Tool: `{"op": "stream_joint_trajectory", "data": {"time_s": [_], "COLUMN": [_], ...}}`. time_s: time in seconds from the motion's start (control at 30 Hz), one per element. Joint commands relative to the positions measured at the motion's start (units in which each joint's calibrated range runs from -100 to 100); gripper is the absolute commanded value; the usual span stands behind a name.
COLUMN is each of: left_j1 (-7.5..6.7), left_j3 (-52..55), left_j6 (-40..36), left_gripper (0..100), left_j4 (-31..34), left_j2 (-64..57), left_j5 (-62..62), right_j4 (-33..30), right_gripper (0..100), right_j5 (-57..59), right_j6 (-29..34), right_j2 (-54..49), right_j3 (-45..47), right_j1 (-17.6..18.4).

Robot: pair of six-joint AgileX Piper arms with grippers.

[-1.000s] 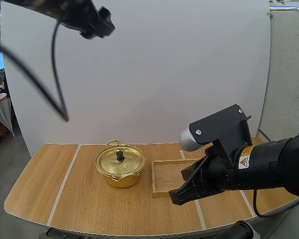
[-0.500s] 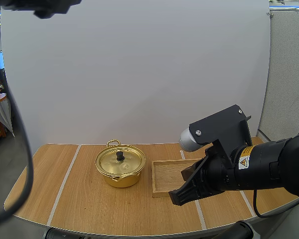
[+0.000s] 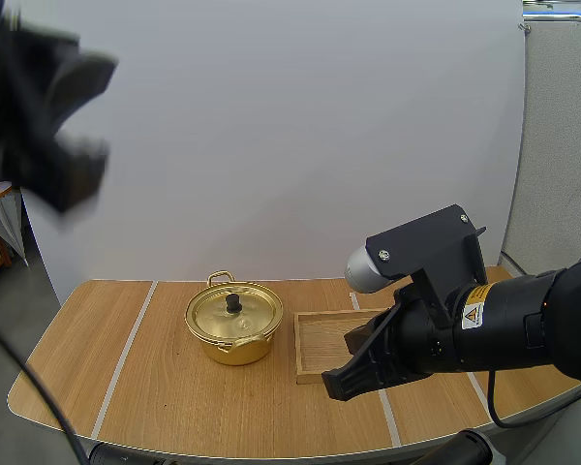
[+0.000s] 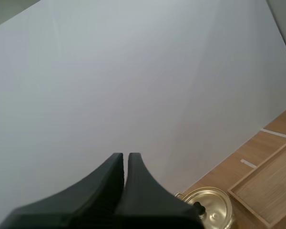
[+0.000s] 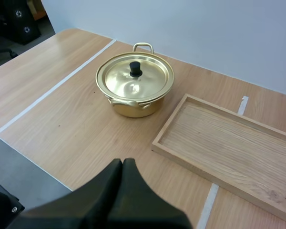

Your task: Open the pot, put the pineapple inside, and close it

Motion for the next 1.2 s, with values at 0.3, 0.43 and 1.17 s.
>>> {"op": "stream_joint_trajectory", "data": {"time_s": [0.3, 0.43, 1.17], "left_j1": [-0.28, -0.28, -0.28], "left_j3": [21.95, 27.64, 65.85], "left_j6": [-5.6, -11.78, -17.75], "left_gripper": [0, 0, 0], "left_j4": [-2.72, -2.72, -2.72], "left_j2": [-12.2, -12.2, -12.2], "left_j5": [-8.09, -23.43, -92.26], "right_j4": [0.81, 0.81, 0.81], "right_gripper": [0, 0, 0], "right_j5": [-18.43, -26.01, -71.06], "right_j6": [-0.31, -0.31, -0.31], "right_j2": [-10.25, -10.4, -7.36], "right_j3": [0.0, 0.0, 9.93], "right_j1": [-9.16, -11.0, -12.55]}}
